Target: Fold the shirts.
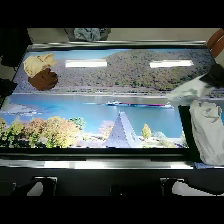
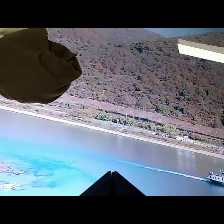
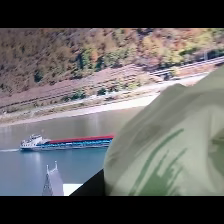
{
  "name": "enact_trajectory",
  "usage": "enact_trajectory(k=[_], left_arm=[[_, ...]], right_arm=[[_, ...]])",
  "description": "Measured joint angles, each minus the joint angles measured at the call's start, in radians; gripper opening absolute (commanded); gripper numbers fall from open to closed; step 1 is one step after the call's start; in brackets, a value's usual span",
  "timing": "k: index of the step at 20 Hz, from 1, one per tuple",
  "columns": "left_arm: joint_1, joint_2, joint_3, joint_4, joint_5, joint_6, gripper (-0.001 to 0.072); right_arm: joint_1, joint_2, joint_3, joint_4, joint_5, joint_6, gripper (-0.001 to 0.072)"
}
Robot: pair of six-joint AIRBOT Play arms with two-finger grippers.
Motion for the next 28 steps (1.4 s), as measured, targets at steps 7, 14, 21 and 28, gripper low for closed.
enact_trajectory(k=[7,14,21,28], left_arm=[[0.0,0.0,0.0,0.0,0.0,0.0,0.0027],[0.0,0.0,0.0,0.0,0.002,0.0,0.0027],[0.0,0.0,0.0,0.0,0.014,0.0,0.0027],[0.0,0.0,0.0,0.0,0.019,0.0,0.0027]], right_arm=[[-0.242,0.043,0.02,-0.006,0.069,0.012,0.0051],[-0.406,0.103,0.023,-0.055,0.238,0.005,0.0052],[-0.434,0.18,-0.112,-0.403,0.4,-0.017,0.0053],[-0.441,0.27,-0.483,-0.632,0.297,0.006,0.0053]])
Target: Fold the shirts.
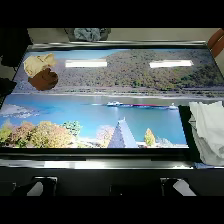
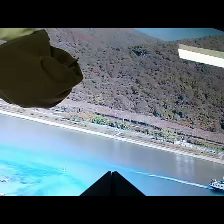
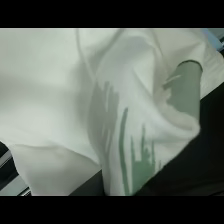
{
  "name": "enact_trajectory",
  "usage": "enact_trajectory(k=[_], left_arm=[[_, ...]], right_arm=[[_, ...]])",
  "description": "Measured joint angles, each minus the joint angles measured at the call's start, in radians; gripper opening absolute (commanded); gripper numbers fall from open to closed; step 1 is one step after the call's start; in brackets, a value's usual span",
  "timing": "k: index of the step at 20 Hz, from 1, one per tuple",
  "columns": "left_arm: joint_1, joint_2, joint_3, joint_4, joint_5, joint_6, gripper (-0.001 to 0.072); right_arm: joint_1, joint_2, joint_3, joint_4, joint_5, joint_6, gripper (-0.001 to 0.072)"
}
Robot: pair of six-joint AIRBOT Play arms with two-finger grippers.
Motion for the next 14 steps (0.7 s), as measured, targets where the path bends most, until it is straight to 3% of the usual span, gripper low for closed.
enact_trajectory(k=[1,2,4,10,14], left_arm=[[0.0,0.0,0.0,0.0,0.0,0.0,0.0027],[0.0,0.0,0.0,0.0,0.0,0.0,0.0028],[0.0,0.0,0.0,-0.003,0.0,0.0,0.0028],[-0.01,-0.006,0.03,-0.032,0.004,0.013,0.0024],[-0.1,-0.121,0.206,0.088,0.0,-0.027,0.0025]], right_arm=[[0.0,0.004,-0.027,-0.014,-0.02,0.002,0.0054],[0.0,0.006,-0.045,-0.026,-0.032,0.005,0.014],[0.0,0.01,-0.069,-0.055,-0.048,0.008,0.0699],[0.006,0.013,0.045,-0.072,-0.137,-0.069,0.07],[0.188,0.007,0.317,-0.034,-0.443,-0.17,0.0683]])
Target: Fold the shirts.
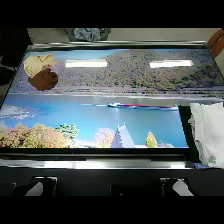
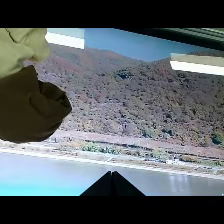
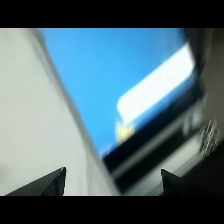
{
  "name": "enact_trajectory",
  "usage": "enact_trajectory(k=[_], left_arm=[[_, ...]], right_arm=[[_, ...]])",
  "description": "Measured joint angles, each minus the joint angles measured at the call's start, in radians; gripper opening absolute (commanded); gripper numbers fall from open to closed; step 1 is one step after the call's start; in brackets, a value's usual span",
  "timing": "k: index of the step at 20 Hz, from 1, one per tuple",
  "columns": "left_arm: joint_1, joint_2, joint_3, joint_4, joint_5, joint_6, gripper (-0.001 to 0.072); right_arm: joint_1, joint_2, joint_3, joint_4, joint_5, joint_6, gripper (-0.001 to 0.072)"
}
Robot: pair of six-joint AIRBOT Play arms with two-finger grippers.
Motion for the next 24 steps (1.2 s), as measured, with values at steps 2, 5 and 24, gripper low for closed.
enact_trajectory(k=[2,5,24], left_arm=[[-0.08,-0.109,0.117,0.155,-0.042,-0.074,0.0057],[-0.193,-0.257,0.213,0.336,-0.16,-0.167,0.0704],[-0.347,-0.285,-0.066,0.472,-0.343,-0.299,0.0708]], right_arm=[[0.189,-0.023,0.086,0.003,-0.113,-0.077,0.0684],[0.482,-0.112,0.143,0.012,-0.097,-0.097,0.0704],[0.855,-0.446,0.179,0.177,0.362,-0.047,0.07]])
